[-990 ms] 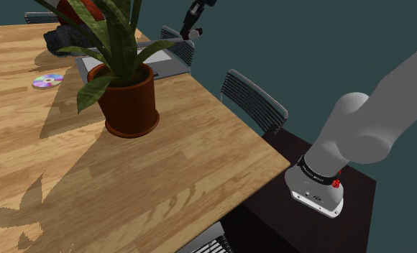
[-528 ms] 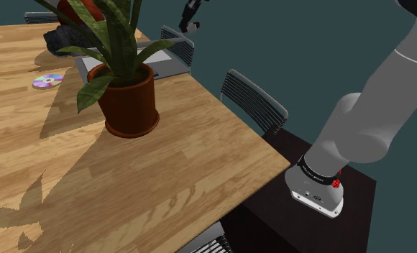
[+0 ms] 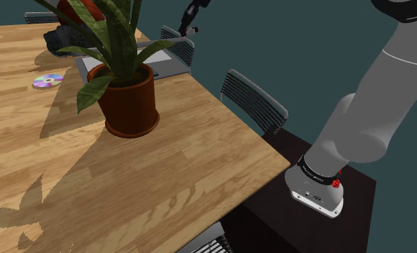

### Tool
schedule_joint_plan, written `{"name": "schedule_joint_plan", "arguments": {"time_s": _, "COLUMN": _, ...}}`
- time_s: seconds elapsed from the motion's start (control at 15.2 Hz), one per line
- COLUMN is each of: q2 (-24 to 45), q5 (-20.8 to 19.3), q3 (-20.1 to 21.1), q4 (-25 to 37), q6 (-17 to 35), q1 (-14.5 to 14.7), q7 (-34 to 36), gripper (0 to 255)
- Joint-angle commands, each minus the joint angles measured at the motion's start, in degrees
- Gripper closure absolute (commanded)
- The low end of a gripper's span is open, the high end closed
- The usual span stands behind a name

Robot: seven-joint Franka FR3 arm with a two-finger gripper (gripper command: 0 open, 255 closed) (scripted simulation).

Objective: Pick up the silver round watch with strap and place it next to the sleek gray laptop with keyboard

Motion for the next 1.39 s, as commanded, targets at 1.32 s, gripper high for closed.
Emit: {"name": "schedule_joint_plan", "arguments": {"time_s": 1.32, "q2": 4.64, "q5": 7.32, "q3": 1.14, "q4": -10.68, "q6": 13.98, "q1": -0.03, "q7": -8.61, "gripper": 255}}
